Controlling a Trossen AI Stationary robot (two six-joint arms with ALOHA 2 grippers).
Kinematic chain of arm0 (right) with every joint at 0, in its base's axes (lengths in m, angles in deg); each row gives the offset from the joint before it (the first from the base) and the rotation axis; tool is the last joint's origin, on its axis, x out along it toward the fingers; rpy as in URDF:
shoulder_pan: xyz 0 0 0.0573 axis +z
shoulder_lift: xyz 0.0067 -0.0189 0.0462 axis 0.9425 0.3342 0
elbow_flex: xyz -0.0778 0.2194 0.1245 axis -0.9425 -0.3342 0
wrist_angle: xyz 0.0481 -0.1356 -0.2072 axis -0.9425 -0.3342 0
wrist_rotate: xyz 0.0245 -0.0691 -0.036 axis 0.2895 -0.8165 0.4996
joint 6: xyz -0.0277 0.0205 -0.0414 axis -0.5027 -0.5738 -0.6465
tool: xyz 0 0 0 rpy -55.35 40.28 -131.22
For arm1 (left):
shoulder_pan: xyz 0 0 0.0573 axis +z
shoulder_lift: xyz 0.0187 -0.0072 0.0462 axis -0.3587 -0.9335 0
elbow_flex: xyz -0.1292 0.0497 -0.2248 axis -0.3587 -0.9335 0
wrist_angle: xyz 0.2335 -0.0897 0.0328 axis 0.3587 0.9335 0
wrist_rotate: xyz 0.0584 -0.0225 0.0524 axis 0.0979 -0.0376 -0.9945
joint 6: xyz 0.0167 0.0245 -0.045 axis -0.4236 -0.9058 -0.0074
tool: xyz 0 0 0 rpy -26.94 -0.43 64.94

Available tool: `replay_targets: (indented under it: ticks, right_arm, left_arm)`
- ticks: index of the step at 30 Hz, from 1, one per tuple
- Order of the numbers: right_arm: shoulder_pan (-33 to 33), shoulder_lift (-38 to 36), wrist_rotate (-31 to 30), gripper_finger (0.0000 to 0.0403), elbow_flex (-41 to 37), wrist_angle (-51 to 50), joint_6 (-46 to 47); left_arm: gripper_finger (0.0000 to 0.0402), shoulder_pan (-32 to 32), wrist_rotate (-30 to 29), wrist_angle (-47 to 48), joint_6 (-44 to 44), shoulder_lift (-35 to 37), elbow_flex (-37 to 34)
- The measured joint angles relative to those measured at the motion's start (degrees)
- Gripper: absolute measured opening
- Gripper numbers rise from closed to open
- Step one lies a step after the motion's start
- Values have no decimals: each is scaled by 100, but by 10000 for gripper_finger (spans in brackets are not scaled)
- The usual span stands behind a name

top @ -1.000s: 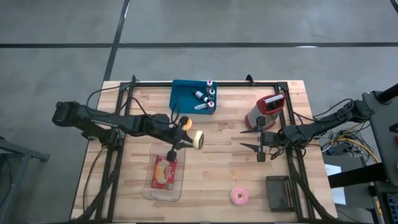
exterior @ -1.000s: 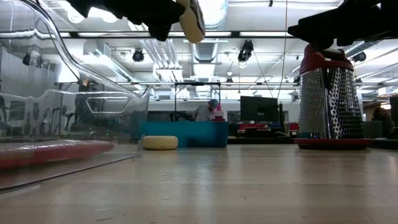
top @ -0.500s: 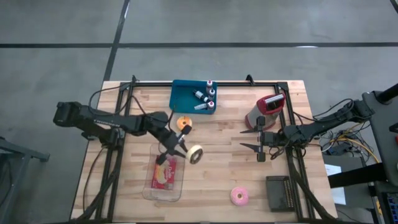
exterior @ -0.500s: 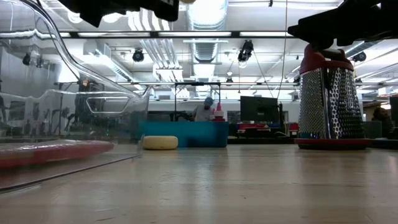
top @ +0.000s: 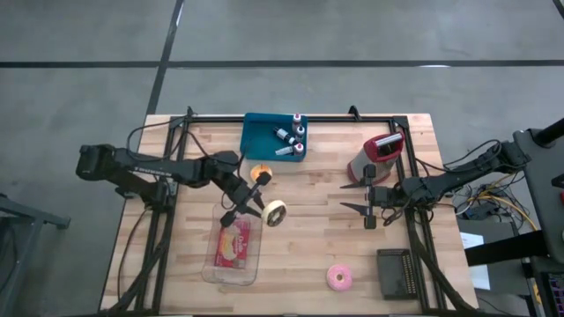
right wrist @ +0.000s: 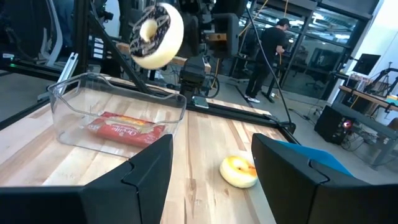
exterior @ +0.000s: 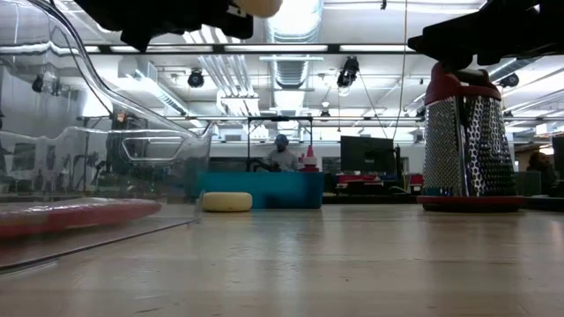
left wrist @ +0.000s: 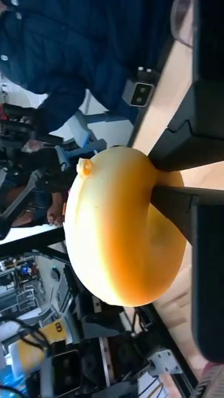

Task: Pick & Place Food Item
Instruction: Put the top yellow black donut into the black bin

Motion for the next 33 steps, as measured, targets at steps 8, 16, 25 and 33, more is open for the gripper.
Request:
replay_targets:
  ticks: [8,16,25,33]
  right_arm:
    - [-1,0,-1,217,0,2,0]
    - [-1,2,3,217,0,42,232]
    - [1,2,1044,217,11,166,1049]
    - [-1,235,1046,217,269,249,1081]
  left_arm:
    - [48,30,-9,-11,-391,0,-94]
    - [48,30,-11,11,-413,2,-218]
    - [50,30,-8,12,-409,2,-218]
    - [50,30,-1,9,-409,2,-218]
